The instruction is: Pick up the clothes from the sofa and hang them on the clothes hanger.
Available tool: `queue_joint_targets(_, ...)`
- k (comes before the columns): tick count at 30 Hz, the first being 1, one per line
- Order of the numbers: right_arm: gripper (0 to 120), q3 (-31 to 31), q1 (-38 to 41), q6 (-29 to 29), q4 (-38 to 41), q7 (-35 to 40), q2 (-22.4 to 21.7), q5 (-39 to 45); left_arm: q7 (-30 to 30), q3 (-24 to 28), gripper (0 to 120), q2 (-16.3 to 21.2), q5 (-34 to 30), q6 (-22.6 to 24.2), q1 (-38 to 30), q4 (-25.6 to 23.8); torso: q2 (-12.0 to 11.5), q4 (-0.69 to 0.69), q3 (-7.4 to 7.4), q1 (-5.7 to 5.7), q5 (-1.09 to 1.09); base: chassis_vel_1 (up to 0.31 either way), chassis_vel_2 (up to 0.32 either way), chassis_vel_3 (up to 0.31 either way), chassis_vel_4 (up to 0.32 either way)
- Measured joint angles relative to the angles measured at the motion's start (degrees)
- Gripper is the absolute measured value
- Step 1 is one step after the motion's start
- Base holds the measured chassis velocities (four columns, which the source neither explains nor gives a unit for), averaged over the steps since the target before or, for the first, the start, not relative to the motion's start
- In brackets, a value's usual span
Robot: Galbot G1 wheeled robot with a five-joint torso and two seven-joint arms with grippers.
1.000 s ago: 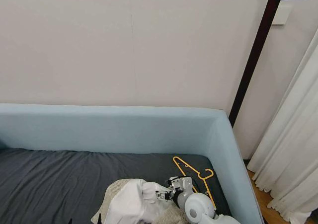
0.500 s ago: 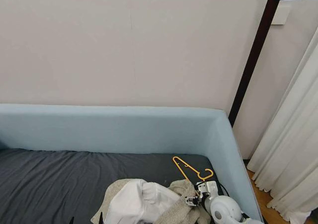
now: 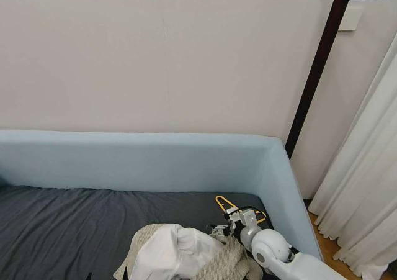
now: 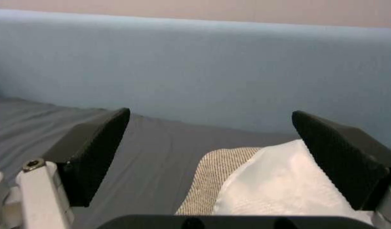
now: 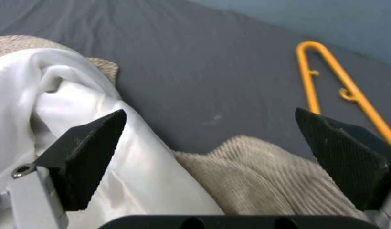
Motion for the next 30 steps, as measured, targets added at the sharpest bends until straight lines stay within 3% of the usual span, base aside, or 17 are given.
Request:
queue_joint_targets(10, 100, -2.5, 2.2, 1.0, -9.4, -2.9, 3.3, -2.6, 0.1, -0.1, 100, -0.8, 0.1, -0.6, -0.2, 0.8, 0.0, -0.02, 0.0, 0.0, 0.0, 0.0, 0.0, 0.0, 0.0)
queue_joint_targets(22, 99, -1.7, -0.1, -1.7, -8.3, -1.7, 0.3, 0.4, 0.2, 0.3, 100, -1.4, 0.2, -1.1, -0.8, 1.5, 0.0, -0.03, -0.01, -0.01, -0.01, 0.0, 0.0, 0.0, 0.0)
queue_joint_targets(30, 99, -1.9, 0.1, -3.6, -8.3, -1.2, 0.6, 1.4, 0.2, 0.2, 100, -1.5, 0.2, -1.6, -0.4, 1.4, 0.0, -0.02, -0.01, 0.0, 0.0, 0.0, 0.0, 0.0, 0.0)
